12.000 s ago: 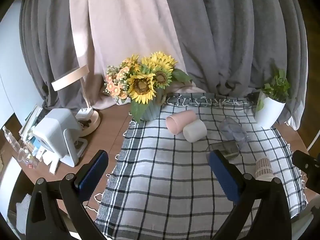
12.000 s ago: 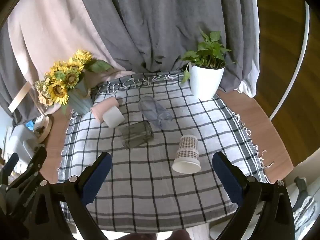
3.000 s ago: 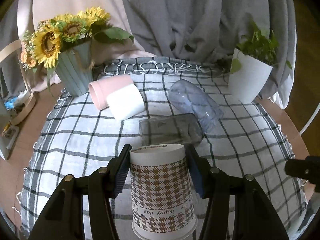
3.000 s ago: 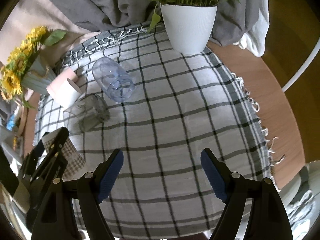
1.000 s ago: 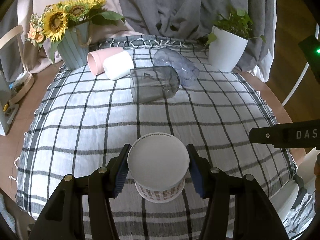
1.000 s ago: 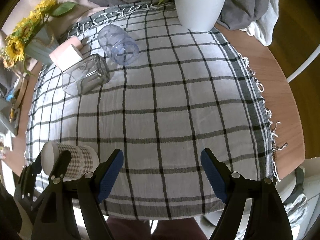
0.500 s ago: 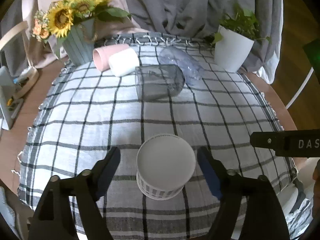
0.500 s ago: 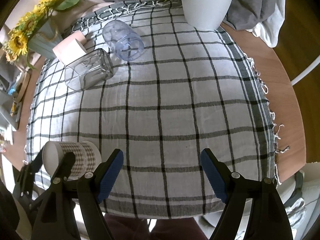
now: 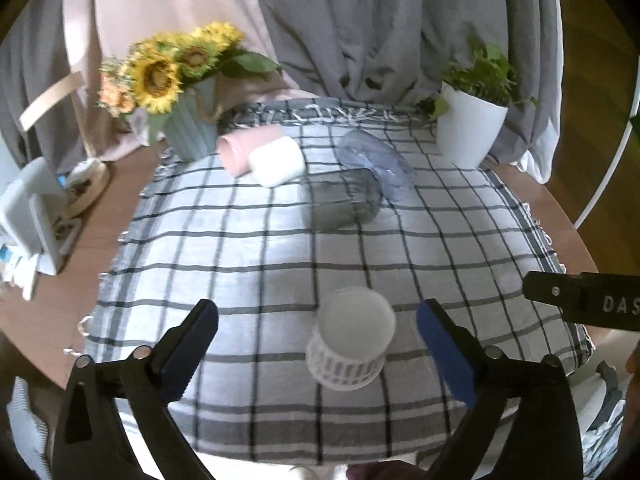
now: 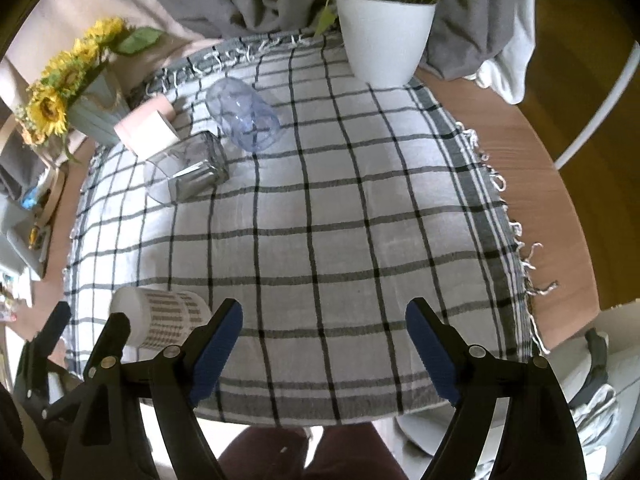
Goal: Flip cup upside down
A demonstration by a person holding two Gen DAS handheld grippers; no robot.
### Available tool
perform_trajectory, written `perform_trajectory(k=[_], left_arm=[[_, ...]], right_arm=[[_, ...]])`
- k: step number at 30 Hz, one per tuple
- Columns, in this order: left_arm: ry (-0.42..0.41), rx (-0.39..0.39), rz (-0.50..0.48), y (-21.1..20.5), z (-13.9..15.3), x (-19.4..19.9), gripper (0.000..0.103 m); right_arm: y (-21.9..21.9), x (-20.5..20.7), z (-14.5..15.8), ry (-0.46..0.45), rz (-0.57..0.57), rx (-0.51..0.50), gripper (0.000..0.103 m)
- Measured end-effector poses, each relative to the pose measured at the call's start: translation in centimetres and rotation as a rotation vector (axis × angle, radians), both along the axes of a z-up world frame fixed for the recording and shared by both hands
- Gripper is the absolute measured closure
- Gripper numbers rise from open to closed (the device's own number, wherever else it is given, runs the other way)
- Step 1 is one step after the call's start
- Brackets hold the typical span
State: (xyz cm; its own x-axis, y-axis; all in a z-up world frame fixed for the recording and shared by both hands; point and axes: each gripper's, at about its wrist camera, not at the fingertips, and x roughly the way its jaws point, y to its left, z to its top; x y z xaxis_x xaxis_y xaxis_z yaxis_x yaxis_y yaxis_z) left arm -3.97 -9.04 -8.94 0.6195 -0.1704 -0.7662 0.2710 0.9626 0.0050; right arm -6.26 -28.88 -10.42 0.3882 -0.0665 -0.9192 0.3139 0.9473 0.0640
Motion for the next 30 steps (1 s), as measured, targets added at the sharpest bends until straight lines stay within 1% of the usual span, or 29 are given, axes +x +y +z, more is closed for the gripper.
perform_trajectory(k=[7,9,14,18,24,30], left_arm=[[0.005,-0.002,0.042,3.8,2.6,-2.1,0.001],[0.006,-0.011,0.052,4.9,3.4,-2.7,0.001],[-0.015,-0.036,0.064,7.6,5.5,-4.9,0.001],[-0.041,-0.032,0.069,9.1,6.5,-6.2,0.001],[-0.075,-0.032,0.071,10.5,7.6,-7.9,0.000],[-0.077,-0.041,0.065,11.1,8.1,-9.4,0.000]], right_arm=[[2.9,-3.8,2.7,-0.089,-0.024,-0.042,0.016],[3.9,-5.0,3.5,-0.116,-0.028,-0.051,0.012],[6.6,-8.0,5.2,-0.195,-0.044,-0.079,0.009],[8.6,-10.4,6.5,-0.250,-0.050,-0.090,0.006],[11.0,-12.9,7.3,-0.291,-0.030,-0.099,0.005],[12.0,-14.5,7.6,-0.315,-0.033,-0.109,0.005]])
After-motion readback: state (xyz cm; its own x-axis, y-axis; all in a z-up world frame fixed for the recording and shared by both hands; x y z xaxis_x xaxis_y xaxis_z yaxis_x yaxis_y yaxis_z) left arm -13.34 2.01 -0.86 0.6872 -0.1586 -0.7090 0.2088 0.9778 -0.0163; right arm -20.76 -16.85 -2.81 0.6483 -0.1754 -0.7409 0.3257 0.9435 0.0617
